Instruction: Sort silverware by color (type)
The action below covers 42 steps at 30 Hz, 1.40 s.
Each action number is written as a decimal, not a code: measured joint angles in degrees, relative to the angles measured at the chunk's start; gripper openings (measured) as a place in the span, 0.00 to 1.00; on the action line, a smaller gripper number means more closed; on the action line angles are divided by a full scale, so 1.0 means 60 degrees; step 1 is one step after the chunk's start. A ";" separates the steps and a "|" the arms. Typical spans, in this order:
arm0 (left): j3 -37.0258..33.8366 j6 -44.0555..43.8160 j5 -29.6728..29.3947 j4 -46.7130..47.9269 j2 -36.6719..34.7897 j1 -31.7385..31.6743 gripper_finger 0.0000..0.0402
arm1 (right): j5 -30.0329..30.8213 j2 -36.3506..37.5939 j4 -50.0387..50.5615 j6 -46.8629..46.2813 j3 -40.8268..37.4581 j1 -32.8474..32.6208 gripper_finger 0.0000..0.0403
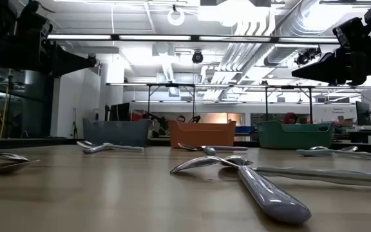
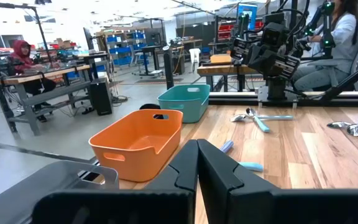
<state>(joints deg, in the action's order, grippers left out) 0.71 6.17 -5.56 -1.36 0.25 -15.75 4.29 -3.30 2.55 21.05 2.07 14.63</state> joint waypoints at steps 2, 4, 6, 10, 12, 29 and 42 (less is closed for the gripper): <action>0.0000 0.0000 0.0004 0.0003 0.0000 -0.0003 0.01 | 0.0004 -0.0002 -0.0001 0.0001 0.0003 -0.0001 0.00; -0.0004 0.0002 0.0002 0.0002 0.0000 -0.0002 0.01 | 0.0000 -0.0002 -0.0001 -0.0002 0.0000 0.0000 0.00; -0.0002 0.0001 0.0002 0.0000 0.0000 -0.0003 0.01 | 0.0001 0.0001 0.0002 0.0001 0.0003 0.0000 0.00; 0.0000 0.0000 0.0000 0.0000 0.0000 -0.0004 0.01 | 0.0001 0.0001 -0.0001 -0.0001 0.0004 -0.0002 0.00; 0.0000 0.0003 0.0003 0.0000 0.0000 -0.0003 0.01 | 0.0003 0.0001 0.0000 0.0000 0.0000 -0.0001 0.00; -0.0004 0.0000 0.0004 0.0000 0.0000 -0.0004 0.01 | 0.0474 0.0001 -0.0053 0.2420 0.0002 0.0131 0.00; -0.0004 0.0000 0.0000 0.0000 0.0000 0.0000 0.01 | -0.1916 -0.0002 -0.0613 0.0291 0.0000 0.0111 0.00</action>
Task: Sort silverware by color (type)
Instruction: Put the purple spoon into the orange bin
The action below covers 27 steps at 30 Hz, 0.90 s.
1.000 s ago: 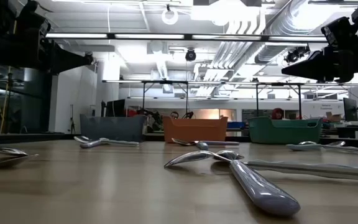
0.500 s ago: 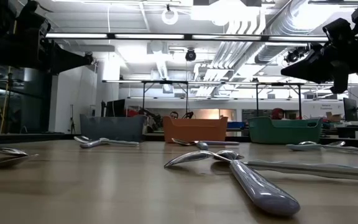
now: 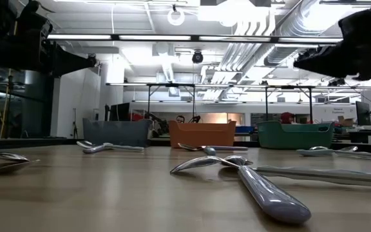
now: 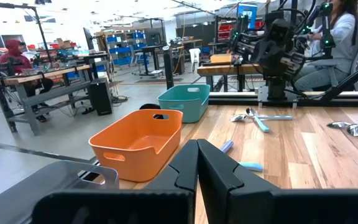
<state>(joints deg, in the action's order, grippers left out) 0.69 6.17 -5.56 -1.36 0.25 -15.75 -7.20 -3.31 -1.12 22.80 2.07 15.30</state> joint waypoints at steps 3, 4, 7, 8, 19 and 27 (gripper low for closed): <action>0.0001 0.0000 0.0002 0.0003 0.0000 -0.0001 0.01 | -0.1376 -0.0005 -0.0691 -0.1810 -0.0004 -0.0074 0.00; 0.0002 0.0000 0.0000 0.0001 0.0000 0.0000 0.01 | -0.1468 -0.0015 -0.1052 -0.2281 -0.0004 -0.0083 0.00; 0.0003 0.0000 0.0000 0.0000 0.0000 -0.0003 0.01 | -0.1265 -0.0033 -0.1993 -0.3202 -0.0004 -0.0072 0.00; 0.0000 0.0000 0.0000 0.0003 0.0000 -0.0002 0.01 | -0.1173 -0.0035 -0.2242 -0.3298 -0.0004 -0.0075 0.00; 0.0002 0.0001 0.0002 0.0001 0.0000 -0.0002 0.01 | 0.0337 -0.2521 -0.5561 -0.2973 0.0033 -0.0049 0.00; 0.0002 0.0000 0.0002 0.0002 0.0000 -0.0002 0.01 | 0.0546 -0.6285 -0.5848 -0.3312 0.1607 -0.0137 0.00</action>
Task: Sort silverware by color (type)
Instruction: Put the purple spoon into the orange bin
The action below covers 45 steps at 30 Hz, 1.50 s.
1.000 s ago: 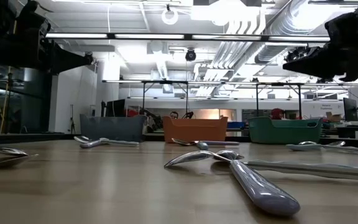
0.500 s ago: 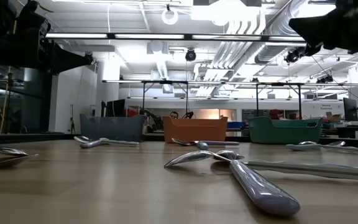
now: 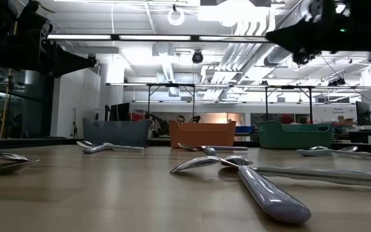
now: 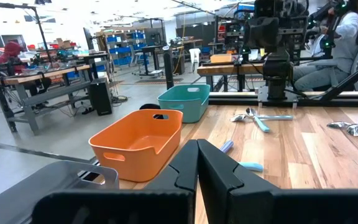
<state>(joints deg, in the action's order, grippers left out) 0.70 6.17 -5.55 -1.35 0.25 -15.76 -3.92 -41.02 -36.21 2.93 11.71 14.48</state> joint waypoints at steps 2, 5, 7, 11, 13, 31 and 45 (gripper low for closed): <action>-0.0001 0.0000 -0.0001 0.0000 0.0000 0.0001 0.01 | -0.0022 -0.0859 0.0027 0.0130 0.0438 -0.0033 0.00; -0.0001 0.0000 -0.0002 0.0001 0.0000 0.0001 0.01 | -0.0022 -0.2052 0.0211 0.0158 0.1010 -0.0029 0.00; 0.0000 0.0000 -0.0002 0.0001 0.0000 -0.0001 0.01 | -0.0022 -0.2718 0.0634 0.0158 0.1387 -0.0029 0.00; -0.0001 0.0000 0.0000 -0.0001 0.0000 0.0001 0.01 | -0.0026 -0.3910 0.1784 -0.0174 0.2240 -0.0124 0.01; 0.0001 0.0000 -0.0002 -0.0001 0.0000 -0.0001 0.01 | -0.0024 -0.4437 0.2500 -0.0248 0.2670 -0.0214 0.03; 0.0000 0.0000 -0.0002 -0.0002 0.0000 0.0000 0.01 | 0.0820 -0.8826 0.7340 -0.0550 0.6661 -0.0110 0.39; 0.0000 0.0003 0.0001 -0.0002 0.0000 0.0002 0.01 | 0.0480 -1.1380 0.9296 0.0087 0.8723 0.0909 0.36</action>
<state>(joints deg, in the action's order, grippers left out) 0.70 6.19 -5.54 -1.37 0.25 -15.75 -1.04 -109.30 19.56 3.45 64.04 19.93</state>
